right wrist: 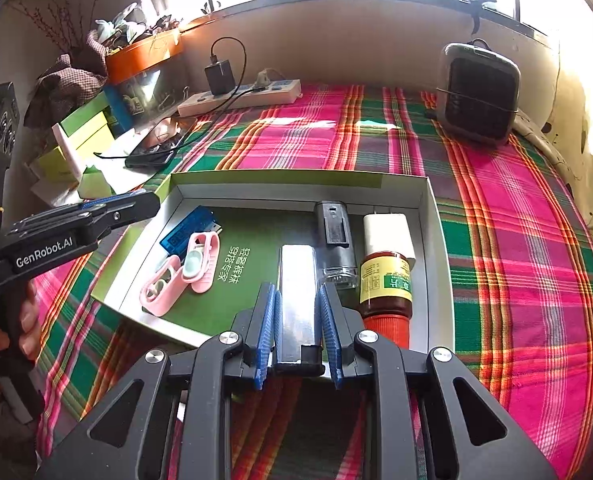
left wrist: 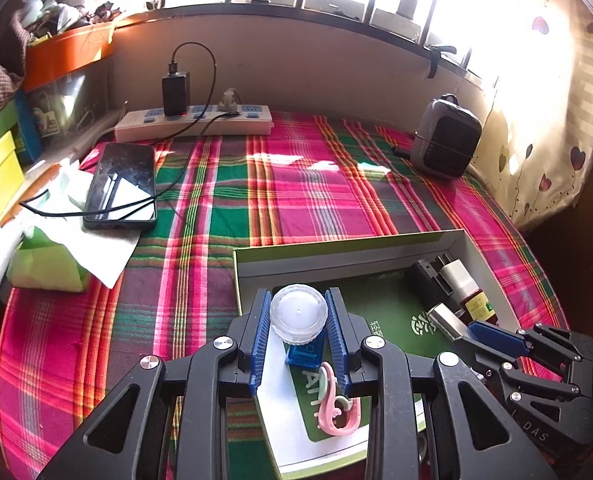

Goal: Organize rigid objects
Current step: 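Carry the white container with left gripper while right gripper carries the silver bar over the box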

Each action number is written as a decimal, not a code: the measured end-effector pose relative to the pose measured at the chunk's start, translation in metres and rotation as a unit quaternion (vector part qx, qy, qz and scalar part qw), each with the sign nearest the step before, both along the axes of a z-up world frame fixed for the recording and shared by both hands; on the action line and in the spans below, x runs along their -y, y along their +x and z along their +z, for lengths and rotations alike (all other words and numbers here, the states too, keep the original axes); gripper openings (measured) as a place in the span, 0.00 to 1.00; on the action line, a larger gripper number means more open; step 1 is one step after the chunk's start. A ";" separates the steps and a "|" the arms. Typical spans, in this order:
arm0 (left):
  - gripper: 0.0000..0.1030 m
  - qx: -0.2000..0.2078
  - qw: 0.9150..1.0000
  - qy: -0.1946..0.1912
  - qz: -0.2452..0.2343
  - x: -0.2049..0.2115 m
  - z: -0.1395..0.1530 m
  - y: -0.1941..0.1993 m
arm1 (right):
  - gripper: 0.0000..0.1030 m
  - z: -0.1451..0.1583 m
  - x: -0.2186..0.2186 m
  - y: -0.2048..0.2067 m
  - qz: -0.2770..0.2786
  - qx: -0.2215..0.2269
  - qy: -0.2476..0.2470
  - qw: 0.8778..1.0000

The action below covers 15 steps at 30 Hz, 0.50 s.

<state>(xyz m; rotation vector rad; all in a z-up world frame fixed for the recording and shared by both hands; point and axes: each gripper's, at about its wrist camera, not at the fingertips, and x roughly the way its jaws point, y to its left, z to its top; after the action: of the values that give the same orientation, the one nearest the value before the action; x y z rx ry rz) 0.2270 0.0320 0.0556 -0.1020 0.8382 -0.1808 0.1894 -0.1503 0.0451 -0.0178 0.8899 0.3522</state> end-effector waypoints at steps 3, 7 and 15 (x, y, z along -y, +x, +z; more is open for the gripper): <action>0.26 -0.004 1.000 0.003 0.003 -0.001 -0.004 0.007 | 0.24 -0.004 -0.001 0.004 0.003 -0.004 -0.002 1.000; 0.26 -0.010 1.000 0.007 0.007 -0.001 -0.010 0.014 | 0.24 -0.010 -0.001 0.010 0.003 -0.011 -0.004 1.000; 0.26 -0.015 1.000 0.017 0.009 0.000 -0.018 0.024 | 0.24 -0.015 -0.006 0.012 0.007 -0.010 -0.021 1.000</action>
<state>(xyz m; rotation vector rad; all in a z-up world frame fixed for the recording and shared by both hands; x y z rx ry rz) 0.2508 0.0318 0.0373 -0.0804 0.8687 -0.1479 0.2012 -0.1439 0.0297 -0.0593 0.9178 0.3468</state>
